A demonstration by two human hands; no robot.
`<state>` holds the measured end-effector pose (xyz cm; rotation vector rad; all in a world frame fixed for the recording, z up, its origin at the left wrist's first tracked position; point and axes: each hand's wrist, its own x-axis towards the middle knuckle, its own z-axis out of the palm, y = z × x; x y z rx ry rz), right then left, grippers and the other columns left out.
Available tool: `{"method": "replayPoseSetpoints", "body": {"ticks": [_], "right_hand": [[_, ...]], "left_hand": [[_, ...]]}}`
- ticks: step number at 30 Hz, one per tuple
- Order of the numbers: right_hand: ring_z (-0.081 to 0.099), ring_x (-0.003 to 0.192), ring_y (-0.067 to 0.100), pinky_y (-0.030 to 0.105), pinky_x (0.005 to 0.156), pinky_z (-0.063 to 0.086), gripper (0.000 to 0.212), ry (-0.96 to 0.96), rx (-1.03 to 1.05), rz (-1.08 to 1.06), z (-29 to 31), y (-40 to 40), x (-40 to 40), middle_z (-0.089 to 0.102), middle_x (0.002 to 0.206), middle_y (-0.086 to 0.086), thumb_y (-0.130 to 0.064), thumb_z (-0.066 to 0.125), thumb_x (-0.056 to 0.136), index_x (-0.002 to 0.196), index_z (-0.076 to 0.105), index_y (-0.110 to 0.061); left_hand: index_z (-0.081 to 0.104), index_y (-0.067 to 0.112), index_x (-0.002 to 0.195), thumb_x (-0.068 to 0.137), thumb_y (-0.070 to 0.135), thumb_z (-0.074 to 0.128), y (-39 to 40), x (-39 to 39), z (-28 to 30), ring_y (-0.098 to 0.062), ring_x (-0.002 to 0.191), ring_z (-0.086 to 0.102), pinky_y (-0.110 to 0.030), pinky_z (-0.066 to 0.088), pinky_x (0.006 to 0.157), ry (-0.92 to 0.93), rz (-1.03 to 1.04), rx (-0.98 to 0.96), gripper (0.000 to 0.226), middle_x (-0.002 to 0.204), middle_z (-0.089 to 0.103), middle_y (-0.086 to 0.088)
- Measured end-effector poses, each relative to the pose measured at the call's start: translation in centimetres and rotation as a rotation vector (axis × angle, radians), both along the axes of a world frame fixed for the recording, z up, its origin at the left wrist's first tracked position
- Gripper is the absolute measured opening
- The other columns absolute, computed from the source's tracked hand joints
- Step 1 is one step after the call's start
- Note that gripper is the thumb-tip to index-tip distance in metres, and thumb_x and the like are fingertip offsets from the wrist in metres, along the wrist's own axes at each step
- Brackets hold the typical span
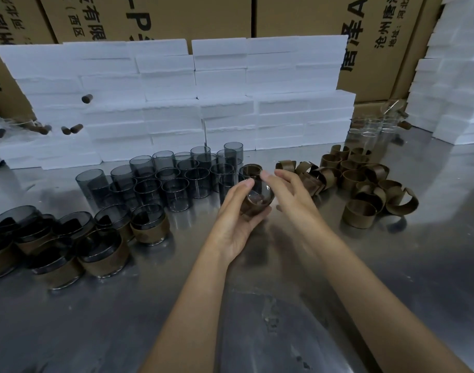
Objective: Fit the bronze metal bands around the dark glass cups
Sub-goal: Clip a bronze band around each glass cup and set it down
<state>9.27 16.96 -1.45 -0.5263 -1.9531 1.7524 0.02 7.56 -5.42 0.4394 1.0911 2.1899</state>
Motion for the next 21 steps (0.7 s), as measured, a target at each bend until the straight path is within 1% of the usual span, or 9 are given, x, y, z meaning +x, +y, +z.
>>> {"method": "replayPoseSetpoints", "body": {"ticks": [2, 5, 8, 11, 12, 14, 15, 19, 21], "right_hand": [[0.062, 0.110, -0.004, 0.030, 0.100, 0.049, 0.075, -0.068, -0.072, 0.008, -0.5, 0.3, -1.1, 0.067, 0.123, -0.015, -0.084, 0.063, 0.070, 0.127, 0.061, -0.036], [0.066, 0.112, 0.004, 0.039, 0.109, 0.045, 0.082, -0.102, -0.018, 0.015, -1.7, 0.1, -2.1, 0.075, 0.113, -0.012, -0.096, 0.051, 0.065, 0.115, 0.072, -0.035], [0.069, 0.108, 0.002, 0.038, 0.108, 0.047, 0.081, -0.042, -0.004, -0.004, -2.3, 0.4, -2.0, 0.078, 0.105, -0.014, -0.100, 0.047, 0.064, 0.106, 0.078, -0.038], [0.072, 0.101, 0.003, 0.032, 0.098, 0.051, 0.071, -0.018, -0.003, -0.027, -2.6, 1.0, -1.7, 0.079, 0.098, -0.012, -0.091, 0.045, 0.078, 0.097, 0.081, -0.033], [0.072, 0.097, 0.004, 0.028, 0.091, 0.052, 0.068, -0.004, -0.015, -0.072, -2.9, 1.2, -1.7, 0.080, 0.095, -0.008, -0.085, 0.046, 0.084, 0.094, 0.081, -0.028], [0.073, 0.093, 0.008, 0.022, 0.079, 0.051, 0.060, 0.020, -0.049, -0.142, -3.2, 1.4, -1.9, 0.079, 0.094, -0.001, -0.070, 0.049, 0.095, 0.094, 0.078, -0.019], [0.073, 0.093, 0.008, 0.021, 0.078, 0.051, 0.056, 0.022, -0.061, -0.151, -3.3, 1.4, -2.0, 0.079, 0.095, 0.001, -0.066, 0.049, 0.098, 0.096, 0.077, -0.017], [0.072, 0.092, 0.004, 0.019, 0.080, 0.052, 0.051, 0.045, -0.068, -0.149, -3.4, 1.4, -2.1, 0.079, 0.093, -0.005, -0.059, 0.049, 0.101, 0.098, 0.077, -0.017], [0.070, 0.085, -0.006, 0.010, 0.074, 0.049, 0.045, 0.082, -0.043, -0.147, -3.7, 1.4, -2.2, 0.078, 0.084, -0.014, -0.054, 0.046, 0.104, 0.093, 0.077, -0.023]], "left_hand": [[0.059, 0.005, 0.138, 0.093, 0.034, 0.073, 0.0, 0.1, 0.1, -0.037, 0.129, 0.060, -0.048, 0.054, 0.104, 0.007, -0.005, -0.016, 0.055, 0.135, 0.061, -0.029], [0.070, 0.011, 0.126, 0.091, 0.034, 0.075, 0.0, 0.1, -0.1, -0.030, 0.117, 0.069, -0.039, 0.060, 0.089, 0.002, 0.000, -0.022, 0.043, 0.123, 0.071, -0.022], [0.073, 0.012, 0.120, 0.090, 0.032, 0.076, 0.0, 0.0, -0.1, -0.029, 0.111, 0.072, -0.039, 0.060, 0.087, 0.035, 0.002, -0.060, 0.037, 0.121, 0.071, -0.022], [0.072, 0.006, 0.118, 0.081, 0.029, 0.082, 0.2, 0.3, -0.1, -0.032, 0.108, 0.073, -0.042, 0.061, 0.086, 0.031, 0.025, -0.076, 0.045, 0.119, 0.070, -0.027], [0.075, 0.008, 0.112, 0.079, 0.028, 0.083, 0.2, 0.3, -0.1, -0.032, 0.105, 0.074, -0.042, 0.062, 0.083, 0.032, 0.028, -0.082, 0.039, 0.114, 0.071, -0.026], [0.078, 0.012, 0.103, 0.085, 0.022, 0.080, 0.2, 0.3, -0.2, -0.030, 0.099, 0.076, -0.041, 0.063, 0.078, 0.023, 0.007, -0.081, 0.021, 0.106, 0.074, -0.022], [0.077, 0.012, 0.105, 0.088, 0.022, 0.078, 0.0, 0.4, 0.0, -0.030, 0.099, 0.076, -0.040, 0.063, 0.077, 0.012, -0.003, -0.079, 0.020, 0.106, 0.074, -0.022], [0.063, 0.007, 0.133, 0.087, 0.025, 0.074, -0.2, 0.7, 0.8, -0.031, 0.116, 0.069, -0.042, 0.060, 0.089, 0.000, -0.043, -0.086, 0.051, 0.127, 0.068, -0.022], [0.057, 0.003, 0.139, 0.093, 0.023, 0.069, -0.1, 1.0, 0.9, -0.028, 0.118, 0.067, -0.040, 0.060, 0.091, -0.009, -0.030, -0.110, 0.052, 0.133, 0.065, -0.022]]}}
